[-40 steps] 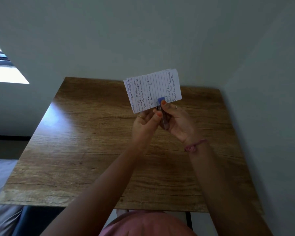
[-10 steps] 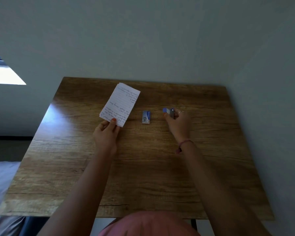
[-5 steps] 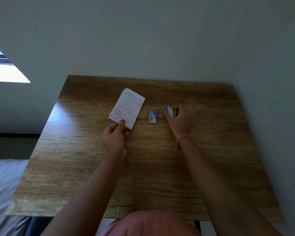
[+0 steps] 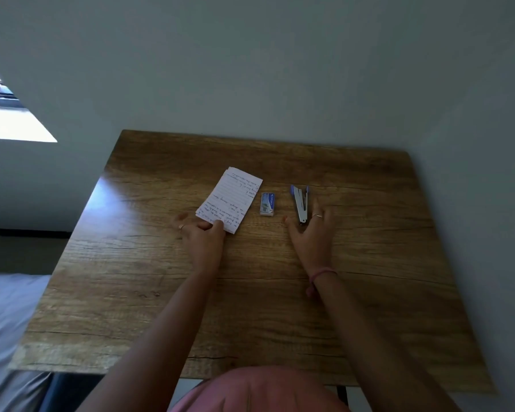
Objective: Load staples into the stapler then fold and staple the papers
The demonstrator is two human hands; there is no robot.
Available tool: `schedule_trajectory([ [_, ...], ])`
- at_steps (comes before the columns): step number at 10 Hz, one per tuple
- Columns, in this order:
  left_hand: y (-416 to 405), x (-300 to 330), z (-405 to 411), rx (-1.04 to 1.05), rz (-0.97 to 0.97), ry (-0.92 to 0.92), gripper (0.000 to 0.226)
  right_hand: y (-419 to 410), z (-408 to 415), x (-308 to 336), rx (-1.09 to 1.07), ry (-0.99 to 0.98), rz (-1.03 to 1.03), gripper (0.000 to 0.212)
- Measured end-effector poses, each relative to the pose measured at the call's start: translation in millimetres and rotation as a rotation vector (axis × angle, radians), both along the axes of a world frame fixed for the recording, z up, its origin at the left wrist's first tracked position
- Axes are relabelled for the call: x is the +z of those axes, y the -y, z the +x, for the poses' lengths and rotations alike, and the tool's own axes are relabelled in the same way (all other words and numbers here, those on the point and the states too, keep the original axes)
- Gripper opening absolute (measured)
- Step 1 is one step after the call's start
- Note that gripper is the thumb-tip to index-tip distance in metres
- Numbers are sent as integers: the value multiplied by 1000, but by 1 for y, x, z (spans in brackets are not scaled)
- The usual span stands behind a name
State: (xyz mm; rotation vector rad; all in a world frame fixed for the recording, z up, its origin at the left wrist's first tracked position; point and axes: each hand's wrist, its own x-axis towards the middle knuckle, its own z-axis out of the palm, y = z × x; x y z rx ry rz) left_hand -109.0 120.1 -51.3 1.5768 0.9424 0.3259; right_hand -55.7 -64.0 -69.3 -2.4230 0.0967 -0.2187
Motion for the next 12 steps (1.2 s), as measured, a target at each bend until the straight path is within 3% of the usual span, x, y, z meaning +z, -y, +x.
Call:
schedule_trajectory([
  [1,-3,4,4,-129,232,-21,50,1,-1,0,18,27,-11,69],
  [4,-1,1,-2,-103,218,-65,46,0,-2,0,20,17,4,68],
  [7,1,5,-2,-170,375,-84,55,1,0,0,28,16,-30,68],
  [9,-1,6,-6,-211,375,-121,51,2,2,-1,31,-14,-50,71],
  [12,4,20,-9,-208,497,69,27,3,4,2,10,-48,15,70],
])
